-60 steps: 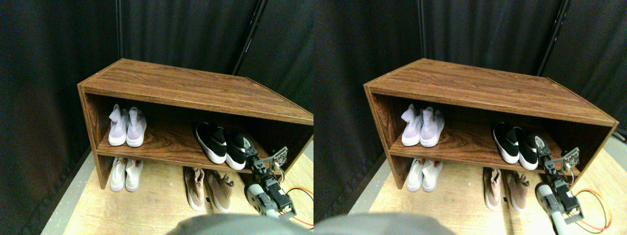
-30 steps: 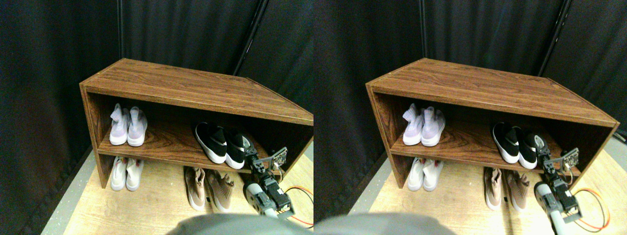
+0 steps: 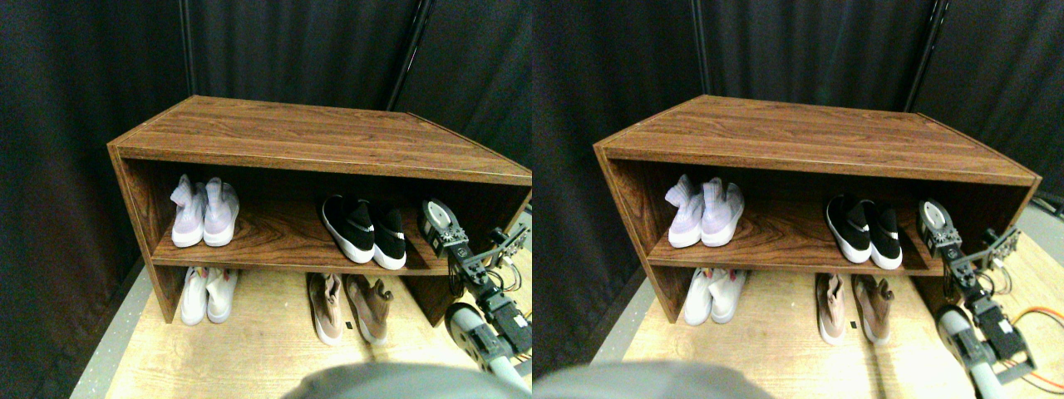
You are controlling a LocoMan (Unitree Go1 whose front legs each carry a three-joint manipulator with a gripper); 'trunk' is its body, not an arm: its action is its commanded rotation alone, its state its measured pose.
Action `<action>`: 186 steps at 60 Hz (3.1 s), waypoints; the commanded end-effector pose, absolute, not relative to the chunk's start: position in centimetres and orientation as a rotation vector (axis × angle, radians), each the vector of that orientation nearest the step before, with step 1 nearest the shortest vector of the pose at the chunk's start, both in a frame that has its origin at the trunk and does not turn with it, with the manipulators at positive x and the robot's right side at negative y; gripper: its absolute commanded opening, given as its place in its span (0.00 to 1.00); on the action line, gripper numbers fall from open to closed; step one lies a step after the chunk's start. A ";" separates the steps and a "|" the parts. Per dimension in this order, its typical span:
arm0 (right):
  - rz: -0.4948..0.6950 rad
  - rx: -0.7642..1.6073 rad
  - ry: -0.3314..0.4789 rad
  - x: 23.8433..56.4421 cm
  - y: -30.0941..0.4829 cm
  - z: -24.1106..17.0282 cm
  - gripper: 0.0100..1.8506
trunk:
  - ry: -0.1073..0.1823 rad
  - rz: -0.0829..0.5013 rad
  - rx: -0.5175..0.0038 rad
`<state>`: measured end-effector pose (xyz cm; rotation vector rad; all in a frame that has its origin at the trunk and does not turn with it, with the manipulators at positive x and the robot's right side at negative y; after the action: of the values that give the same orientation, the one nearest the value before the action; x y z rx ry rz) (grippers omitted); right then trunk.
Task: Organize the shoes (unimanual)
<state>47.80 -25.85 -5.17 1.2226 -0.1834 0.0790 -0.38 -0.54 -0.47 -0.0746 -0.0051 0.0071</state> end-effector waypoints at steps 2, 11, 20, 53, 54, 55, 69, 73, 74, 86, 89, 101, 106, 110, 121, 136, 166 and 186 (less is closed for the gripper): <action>0.203 1.184 -0.211 46.2 -25.6 -3.9 0.03 | 0.020 0.004 -0.097; 0.220 1.180 -0.213 43.9 -25.9 -4.2 0.03 | 0.035 0.000 -0.093; 0.257 1.189 -0.209 42.2 -26.1 -5.1 0.03 | 0.050 -0.003 -0.090; 0.198 1.291 -0.034 37.6 -25.6 -12.6 0.03 | 0.096 -0.003 -0.080; 0.189 1.291 -0.031 37.7 -25.6 -12.8 0.03 | 0.096 -0.004 -0.078; 0.189 1.291 -0.031 37.7 -25.6 -12.8 0.03 | 0.096 -0.004 -0.078; 0.069 1.378 0.022 39.9 -26.2 -17.0 0.03 | 0.098 0.000 -0.084; 0.050 1.378 0.034 40.5 -26.4 -17.7 0.03 | 0.097 0.002 -0.087; 0.049 1.380 0.039 40.6 -26.4 -17.9 0.03 | 0.097 0.002 -0.088; -0.072 1.380 0.048 43.5 -27.2 -20.5 0.03 | 0.095 0.005 -0.093; -0.092 1.376 0.035 43.9 -27.3 -20.7 0.03 | 0.092 0.010 -0.094; -0.128 1.422 0.043 46.0 -28.2 -21.1 0.03 | 0.089 0.008 -0.092; -0.188 1.418 0.027 46.7 -28.2 -21.2 0.03 | 0.084 0.009 -0.094; -0.193 1.399 0.034 47.1 -28.3 -21.3 0.03 | 0.084 0.009 -0.094; -0.237 1.405 0.048 48.3 -28.6 -22.8 0.03 | 0.080 0.017 -0.100; -0.276 1.397 0.097 47.9 -27.1 -23.4 0.03 | 0.072 0.033 -0.109; -0.146 1.437 0.234 48.5 -23.0 -24.3 0.03 | 0.078 0.061 -0.136; -0.137 1.458 0.262 48.6 -22.1 -24.0 0.03 | 0.081 0.060 -0.139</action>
<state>48.32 -22.82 -24.69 1.4582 0.2624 -0.1851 -0.34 -0.28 -0.08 -0.1246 0.0592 0.0450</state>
